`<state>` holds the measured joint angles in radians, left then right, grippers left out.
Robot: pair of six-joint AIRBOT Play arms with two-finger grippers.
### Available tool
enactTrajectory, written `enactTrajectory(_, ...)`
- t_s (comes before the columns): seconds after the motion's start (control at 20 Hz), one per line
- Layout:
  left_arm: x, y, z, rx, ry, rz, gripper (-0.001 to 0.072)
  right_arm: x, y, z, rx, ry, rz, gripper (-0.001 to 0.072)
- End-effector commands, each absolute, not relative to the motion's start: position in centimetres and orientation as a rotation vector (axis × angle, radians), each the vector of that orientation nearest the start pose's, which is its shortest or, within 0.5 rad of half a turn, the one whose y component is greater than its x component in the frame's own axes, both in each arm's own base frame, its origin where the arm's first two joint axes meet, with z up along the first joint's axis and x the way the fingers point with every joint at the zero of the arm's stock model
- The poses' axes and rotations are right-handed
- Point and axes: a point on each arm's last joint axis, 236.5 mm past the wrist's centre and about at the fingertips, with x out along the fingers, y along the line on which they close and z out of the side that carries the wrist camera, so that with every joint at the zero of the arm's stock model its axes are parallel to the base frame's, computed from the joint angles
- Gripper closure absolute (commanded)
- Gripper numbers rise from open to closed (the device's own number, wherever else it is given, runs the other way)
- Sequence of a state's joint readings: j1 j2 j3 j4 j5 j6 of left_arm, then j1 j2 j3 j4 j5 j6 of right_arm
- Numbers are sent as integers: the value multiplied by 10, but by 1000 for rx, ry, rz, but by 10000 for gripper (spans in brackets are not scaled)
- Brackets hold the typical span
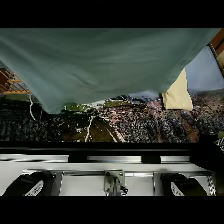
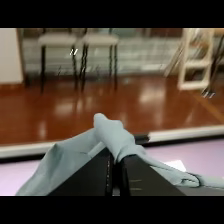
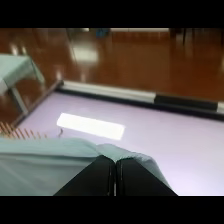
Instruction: Fold the shirts.
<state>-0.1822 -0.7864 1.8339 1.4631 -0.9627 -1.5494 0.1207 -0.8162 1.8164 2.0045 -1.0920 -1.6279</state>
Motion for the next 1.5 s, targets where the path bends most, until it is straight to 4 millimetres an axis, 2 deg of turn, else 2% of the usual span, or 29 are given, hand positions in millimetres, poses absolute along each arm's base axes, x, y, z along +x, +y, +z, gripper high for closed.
enactTrajectory(0.0,222,-76,568,-96,-220,-340,670,230,125,532,208,-59,554,638)
enactTrajectory(0.25,205,-73,574,-14,-261,-329,670,236,116,512,183,19,502,638)
enactTrajectory(0.35,215,-71,564,1,-217,-313,670,252,110,487,200,126,454,638)
enactTrajectory(0.45,244,-62,536,48,-113,-249,670,276,103,442,180,302,398,638)
enactTrajectory(0.5,263,-58,517,71,-48,-220,670,291,100,411,165,421,368,638)
enactTrajectory(0.6,309,-61,463,97,111,-205,669,320,97,350,146,646,332,638)
enactTrajectory(0.75,378,-74,359,116,369,-214,669,376,94,263,145,873,276,638)
enactTrajectory(0.8,397,-76,331,120,424,-214,669,399,88,234,130,927,234,637)
enactTrajectory(0.85,417,-80,309,122,459,-214,669,419,80,210,112,965,194,638)
enactTrajectory(0.9,437,-83,296,121,466,-213,669,439,77,188,115,987,169,637)
enactTrajectory(1.0,470,-91,278,115,453,-215,669,472,82,161,159,983,154,638)
enactTrajectory(1.05,485,-93,263,115,470,-214,669,487,83,150,165,970,149,637)
enactTrajectory(1.1,495,-95,243,114,508,-214,669,498,84,140,179,964,140,637)
enactTrajectory(1.2,506,-101,189,75,649,-219,668,512,85,109,218,1008,112,637)
enactTrajectory(1.35,497,-122,112,-1,898,-279,668,507,99,52,261,1170,134,637)
enactTrajectory(1.45,484,-135,80,-69,1026,-306,657,502,112,35,309,1230,168,609)
